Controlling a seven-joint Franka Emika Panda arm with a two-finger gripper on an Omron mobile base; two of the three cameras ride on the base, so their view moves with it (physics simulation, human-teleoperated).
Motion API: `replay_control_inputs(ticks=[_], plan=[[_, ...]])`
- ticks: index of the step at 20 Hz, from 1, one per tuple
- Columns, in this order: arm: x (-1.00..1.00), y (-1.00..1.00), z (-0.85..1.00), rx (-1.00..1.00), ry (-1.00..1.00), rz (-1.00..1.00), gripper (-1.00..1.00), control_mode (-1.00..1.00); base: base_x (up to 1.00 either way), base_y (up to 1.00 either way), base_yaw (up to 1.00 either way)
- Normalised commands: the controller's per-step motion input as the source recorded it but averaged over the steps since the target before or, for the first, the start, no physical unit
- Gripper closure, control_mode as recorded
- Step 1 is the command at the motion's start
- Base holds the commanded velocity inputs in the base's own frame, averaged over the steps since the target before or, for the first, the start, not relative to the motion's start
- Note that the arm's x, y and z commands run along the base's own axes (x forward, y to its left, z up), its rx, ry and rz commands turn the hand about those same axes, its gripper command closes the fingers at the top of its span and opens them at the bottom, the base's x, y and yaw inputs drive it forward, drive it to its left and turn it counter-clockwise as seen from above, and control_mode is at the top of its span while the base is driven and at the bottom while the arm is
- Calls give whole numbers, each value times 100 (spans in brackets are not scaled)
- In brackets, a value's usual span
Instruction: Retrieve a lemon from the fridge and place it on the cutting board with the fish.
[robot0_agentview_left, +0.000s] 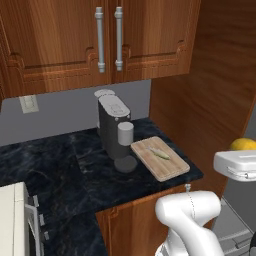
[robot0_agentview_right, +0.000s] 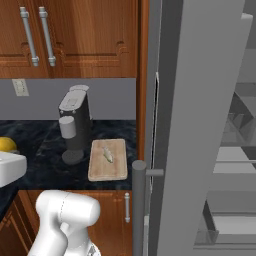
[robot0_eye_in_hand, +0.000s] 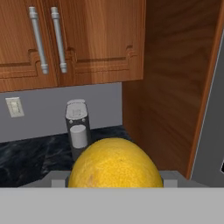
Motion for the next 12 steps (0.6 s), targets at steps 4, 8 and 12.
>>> replay_control_inputs(ticks=[4,8,12], plan=[[7,0,0,0,12,0,100,-100,0,0,0],[36,-2,0,0,25,0,100,-100,0,0,0],[42,0,0,0,31,-1,100,-100,0,0,0]])
